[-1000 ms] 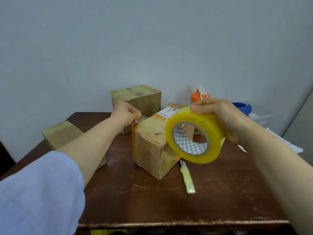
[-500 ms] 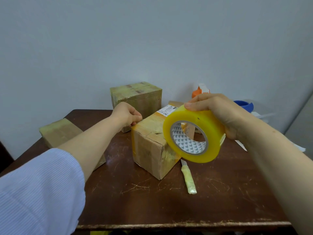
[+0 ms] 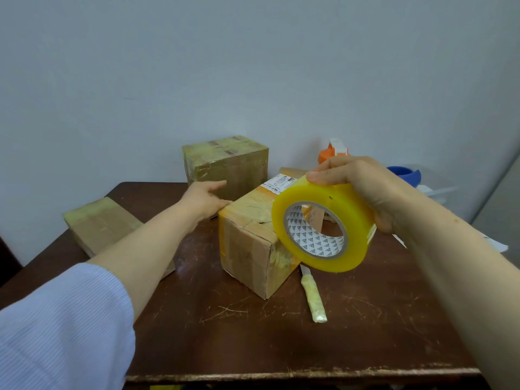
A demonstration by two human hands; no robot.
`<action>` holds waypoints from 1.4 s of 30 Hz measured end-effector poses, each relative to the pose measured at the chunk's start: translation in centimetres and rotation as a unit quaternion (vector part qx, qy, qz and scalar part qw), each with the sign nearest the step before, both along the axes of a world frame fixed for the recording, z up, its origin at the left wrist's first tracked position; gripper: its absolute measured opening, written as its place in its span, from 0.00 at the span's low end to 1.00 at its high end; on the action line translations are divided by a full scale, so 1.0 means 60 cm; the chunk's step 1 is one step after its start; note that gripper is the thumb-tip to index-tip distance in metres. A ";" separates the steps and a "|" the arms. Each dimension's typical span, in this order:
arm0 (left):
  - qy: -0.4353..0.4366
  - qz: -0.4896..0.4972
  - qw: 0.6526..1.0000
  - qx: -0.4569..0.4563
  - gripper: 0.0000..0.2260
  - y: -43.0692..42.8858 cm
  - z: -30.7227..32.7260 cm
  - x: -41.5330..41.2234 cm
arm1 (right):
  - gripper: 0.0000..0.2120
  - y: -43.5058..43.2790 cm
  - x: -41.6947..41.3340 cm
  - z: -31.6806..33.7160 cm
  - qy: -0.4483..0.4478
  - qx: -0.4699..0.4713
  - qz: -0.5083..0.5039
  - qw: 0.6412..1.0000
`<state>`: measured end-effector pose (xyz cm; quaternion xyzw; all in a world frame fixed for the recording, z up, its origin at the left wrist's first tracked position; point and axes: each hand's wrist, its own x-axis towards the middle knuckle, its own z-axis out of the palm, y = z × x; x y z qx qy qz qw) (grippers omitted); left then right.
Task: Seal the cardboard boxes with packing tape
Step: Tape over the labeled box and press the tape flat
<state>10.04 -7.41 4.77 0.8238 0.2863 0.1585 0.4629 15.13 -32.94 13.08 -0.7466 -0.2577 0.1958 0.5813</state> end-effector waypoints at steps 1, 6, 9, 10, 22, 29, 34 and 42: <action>-0.028 0.027 0.997 0.068 0.19 -0.005 0.004 -0.001 | 0.04 0.000 0.000 0.000 0.000 -0.002 0.002 1.000; 0.003 -0.024 0.970 0.244 0.19 -0.076 0.007 0.001 | 0.10 -0.004 0.001 0.003 -0.005 -0.010 0.025 1.000; 0.017 -0.041 0.956 0.290 0.21 -0.099 -0.022 0.007 | 0.21 -0.015 -0.003 -0.001 0.026 0.015 0.080 0.996; 0.009 -0.047 0.955 0.291 0.21 -0.097 -0.025 0.008 | 0.23 -0.017 -0.005 -0.005 0.037 0.029 0.093 0.995; 0.050 -0.103 0.969 0.217 0.11 -0.072 -0.014 0.021 | 0.12 -0.058 -0.032 -0.058 -0.036 0.023 0.061 0.997; 0.072 -0.128 0.967 0.209 0.22 -0.070 -0.015 0.016 | 0.05 -0.055 -0.039 -0.107 -0.022 0.025 0.032 0.999; 0.230 -0.082 0.870 0.427 0.32 -0.097 0.003 0.017 | 0.09 -0.044 -0.044 -0.134 -0.010 0.048 0.024 0.998; 0.238 -0.169 0.883 0.369 0.36 -0.164 -0.002 0.039 | 0.10 -0.033 -0.036 -0.150 -0.007 0.073 0.034 0.997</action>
